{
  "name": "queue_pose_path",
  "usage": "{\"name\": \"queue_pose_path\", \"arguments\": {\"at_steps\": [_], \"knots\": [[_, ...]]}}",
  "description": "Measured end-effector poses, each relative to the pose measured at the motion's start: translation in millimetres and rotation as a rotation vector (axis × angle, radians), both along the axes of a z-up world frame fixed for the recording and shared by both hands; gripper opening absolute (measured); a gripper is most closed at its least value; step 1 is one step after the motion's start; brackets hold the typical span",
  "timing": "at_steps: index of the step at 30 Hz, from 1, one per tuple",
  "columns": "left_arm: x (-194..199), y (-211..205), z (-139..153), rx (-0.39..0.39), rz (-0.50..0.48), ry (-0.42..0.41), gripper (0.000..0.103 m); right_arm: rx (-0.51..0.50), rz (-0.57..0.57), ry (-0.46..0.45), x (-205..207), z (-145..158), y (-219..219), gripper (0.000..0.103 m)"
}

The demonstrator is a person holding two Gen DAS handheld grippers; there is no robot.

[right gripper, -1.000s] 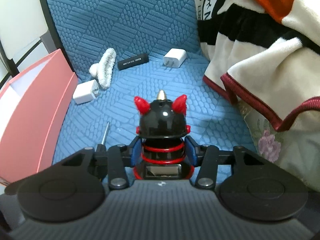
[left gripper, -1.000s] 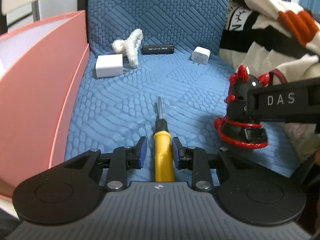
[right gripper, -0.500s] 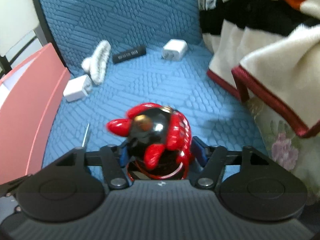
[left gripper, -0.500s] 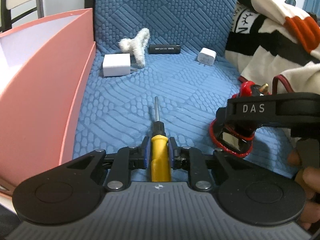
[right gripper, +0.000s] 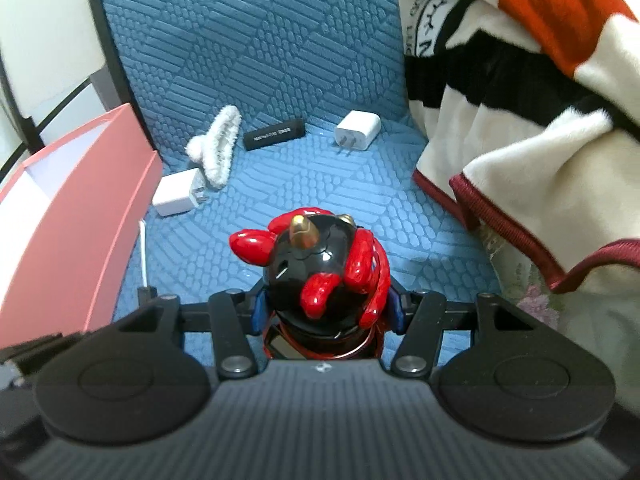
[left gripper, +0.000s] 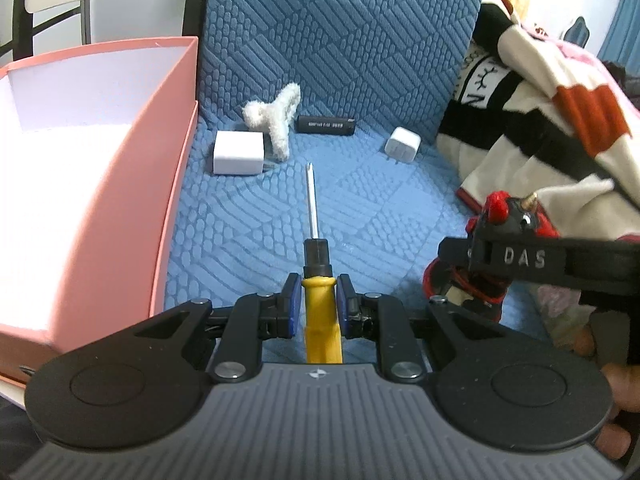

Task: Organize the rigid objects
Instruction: 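Carry the screwdriver and toy over the pink box with both grippers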

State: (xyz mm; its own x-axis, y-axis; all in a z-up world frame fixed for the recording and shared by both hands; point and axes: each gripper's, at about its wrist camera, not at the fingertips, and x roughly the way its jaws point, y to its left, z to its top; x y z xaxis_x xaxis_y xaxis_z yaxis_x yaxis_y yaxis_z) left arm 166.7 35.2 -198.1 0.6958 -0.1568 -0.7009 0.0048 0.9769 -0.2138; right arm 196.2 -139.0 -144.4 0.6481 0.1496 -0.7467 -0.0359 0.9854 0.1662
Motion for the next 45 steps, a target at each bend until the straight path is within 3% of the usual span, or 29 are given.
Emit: {"name": "queue_pose_path", "arguments": {"at_steps": [17,25,33,39,45], "knots": [[1.0,35.1,88.6,-0.052,-0.021,-0.075,0.022,0.036,0.099,-0.068,-12.3,68.6,25.3,0.058],[0.8,79.9,129.8,-0.038,0.025,-0.111,0.022,0.048,0.149,-0.12,-4.4,111.3,52.7,0.058],[-6.9,145.0,169.8,0.013,0.091,-0.142,0.022,0.087,0.263,-0.173,8.3,154.5,113.3,0.058],[-20.5,197.8,172.7,0.033,0.166,-0.113,0.022,0.102,0.351,-0.182,15.2,165.0,165.7,0.058],[-33.8,242.2,151.3,0.044,0.23,-0.045,0.022,0.089,0.425,-0.127,14.1,143.7,211.7,0.058]]}}
